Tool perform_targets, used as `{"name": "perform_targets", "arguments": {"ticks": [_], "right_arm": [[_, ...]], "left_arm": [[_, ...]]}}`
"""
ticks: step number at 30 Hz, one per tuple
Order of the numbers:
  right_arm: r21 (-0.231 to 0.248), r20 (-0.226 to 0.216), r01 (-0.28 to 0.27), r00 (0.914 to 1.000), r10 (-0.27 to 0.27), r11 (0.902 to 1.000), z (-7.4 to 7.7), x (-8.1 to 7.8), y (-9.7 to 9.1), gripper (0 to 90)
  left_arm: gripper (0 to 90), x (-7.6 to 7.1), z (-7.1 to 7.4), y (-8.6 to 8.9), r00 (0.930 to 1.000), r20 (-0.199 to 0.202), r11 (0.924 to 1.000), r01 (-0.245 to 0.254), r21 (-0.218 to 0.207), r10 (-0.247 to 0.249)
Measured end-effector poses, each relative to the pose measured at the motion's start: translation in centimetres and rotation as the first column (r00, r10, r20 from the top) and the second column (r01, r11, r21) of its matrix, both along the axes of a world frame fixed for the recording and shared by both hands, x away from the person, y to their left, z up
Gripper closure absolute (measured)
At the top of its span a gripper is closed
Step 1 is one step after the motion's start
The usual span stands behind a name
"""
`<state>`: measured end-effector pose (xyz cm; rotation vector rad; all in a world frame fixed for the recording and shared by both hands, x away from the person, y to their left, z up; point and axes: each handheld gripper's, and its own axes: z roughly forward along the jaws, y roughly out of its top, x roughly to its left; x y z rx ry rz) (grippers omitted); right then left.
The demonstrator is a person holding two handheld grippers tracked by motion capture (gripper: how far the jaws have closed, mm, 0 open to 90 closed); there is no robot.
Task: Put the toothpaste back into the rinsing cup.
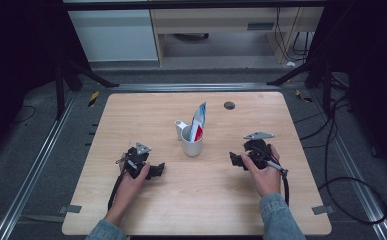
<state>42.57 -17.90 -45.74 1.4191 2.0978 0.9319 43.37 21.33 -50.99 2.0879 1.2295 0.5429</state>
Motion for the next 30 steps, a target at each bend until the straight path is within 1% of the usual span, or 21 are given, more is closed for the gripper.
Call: {"name": "perform_targets", "arguments": {"ticks": [3, 5, 9, 12, 17, 20, 22, 23, 27, 28, 30], "right_arm": [[0.006, -0.010, 0.030, 0.9995, -0.030, 0.9995, -1.0, -0.4, -1.2, 8.4], [0.006, -0.019, 0.055, 0.9983, -0.055, 0.9985, -1.6, -0.6, -2.0, 9.0], [0.008, -0.038, 0.088, 0.9955, -0.087, 0.9961, -2.9, -0.8, -3.3, 9.5], [0.040, -0.051, 0.120, 0.9917, -0.118, 0.9919, -3.6, -0.9, -4.2, 9.7], [0.043, -0.039, 0.166, 0.9856, -0.165, 0.9851, -4.3, -0.8, -5.2, 10.9], [0.032, -0.028, 0.193, 0.9810, -0.192, 0.9807, -4.6, -0.6, -5.3, 11.9], [0.021, -0.023, 0.202, 0.9791, -0.202, 0.9791, -4.9, -0.4, -5.3, 13.0], [0.024, -0.026, 0.200, 0.9796, -0.199, 0.9795, -5.1, -0.3, -5.3, 12.5], [0.004, 0.005, 0.192, 0.9814, -0.192, 0.9814, -5.4, -0.1, -4.9, 12.9], [-0.010, 0.024, 0.179, 0.9837, -0.178, 0.9839, -5.6, 0.0, -4.9, 12.4], [-0.007, 0.023, 0.168, 0.9855, -0.168, 0.9857, -5.6, 0.1, -5.0, 11.5]], "left_arm": [[0.0, 0.0, 0.0, 0.0, 1.0000, 0.000, 1.0000, 0.000, 0.000, 0.000], [0.0, 0.0, 0.0, 0.0, 1.0000, 0.000, 1.0000, 0.000, 0.000, 0.000], [0.0, 0.0, 0.0, 0.0, 1.0000, 0.000, 1.0000, 0.000, 0.000, 0.000], [0.0, 0.0, 0.0, 0.0, 1.0000, 0.000, 1.0000, 0.000, 0.000, 0.000], [0.0, 0.0, 0.0, 0.0, 1.0000, 0.000, 1.0000, 0.000, 0.000, 0.000], [0.0, 0.0, 0.0, 0.0, 1.0000, 0.000, 1.0000, 0.000, 0.000, 0.000], [0.0, 0.0, 0.0, 0.0, 1.0000, 0.000, 1.0000, 0.000, 0.000, 0.000], [0.0, 0.0, 0.0, 0.0, 1.0000, 0.000, 1.0000, 0.000, 0.000, 0.000], [0.0, 0.0, 0.0, 0.0, 1.0000, 0.000, 1.0000, 0.001, 0.000, -0.001], [0.0, 0.0, 0.0, 0.0, 1.0000, 0.000, 1.0000, 0.000, 0.000, 0.000], [0.0, 0.0, 0.0, 0.0, 1.0000, 0.000, 1.0000, 0.000, 0.000, 0.000]]}}
